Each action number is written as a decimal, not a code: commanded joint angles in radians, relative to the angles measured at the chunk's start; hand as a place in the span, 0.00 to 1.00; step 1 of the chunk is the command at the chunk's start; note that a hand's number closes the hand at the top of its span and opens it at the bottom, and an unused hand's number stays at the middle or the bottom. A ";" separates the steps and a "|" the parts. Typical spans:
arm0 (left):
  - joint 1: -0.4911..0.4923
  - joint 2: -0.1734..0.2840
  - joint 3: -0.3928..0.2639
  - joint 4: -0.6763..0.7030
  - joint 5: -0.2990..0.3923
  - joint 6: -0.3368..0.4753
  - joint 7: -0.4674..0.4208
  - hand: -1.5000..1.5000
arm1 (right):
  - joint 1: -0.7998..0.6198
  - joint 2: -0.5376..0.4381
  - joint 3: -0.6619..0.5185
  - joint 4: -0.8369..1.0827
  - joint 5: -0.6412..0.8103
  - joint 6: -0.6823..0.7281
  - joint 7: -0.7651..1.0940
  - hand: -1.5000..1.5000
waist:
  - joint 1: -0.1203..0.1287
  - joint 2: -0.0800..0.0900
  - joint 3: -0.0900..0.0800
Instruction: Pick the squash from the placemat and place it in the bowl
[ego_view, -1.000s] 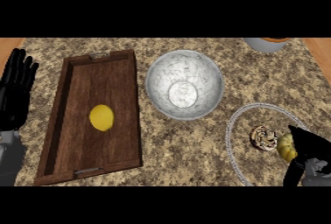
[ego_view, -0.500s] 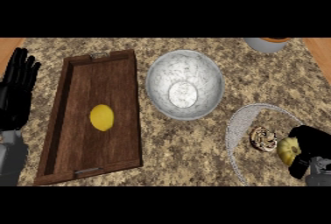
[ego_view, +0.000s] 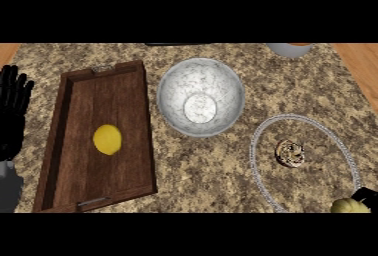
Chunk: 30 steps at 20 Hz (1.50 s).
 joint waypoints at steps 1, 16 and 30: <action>-0.019 -0.004 -0.007 -0.001 -0.011 0.012 0.020 0.50 | 0.281 0.030 -0.042 -0.215 0.002 -0.125 -0.046 1.00 | -0.007 0.002 0.001; -0.035 -0.009 -0.013 -0.008 -0.011 -0.015 0.027 0.50 | 0.546 0.096 -0.094 -0.779 0.002 -0.245 -0.120 1.00 | 0.027 0.007 -0.003; -0.050 -0.024 -0.032 -0.003 -0.027 -0.014 0.016 0.50 | 0.101 0.110 0.111 -0.797 0.007 -0.240 0.021 1.00 | 0.066 0.016 -0.009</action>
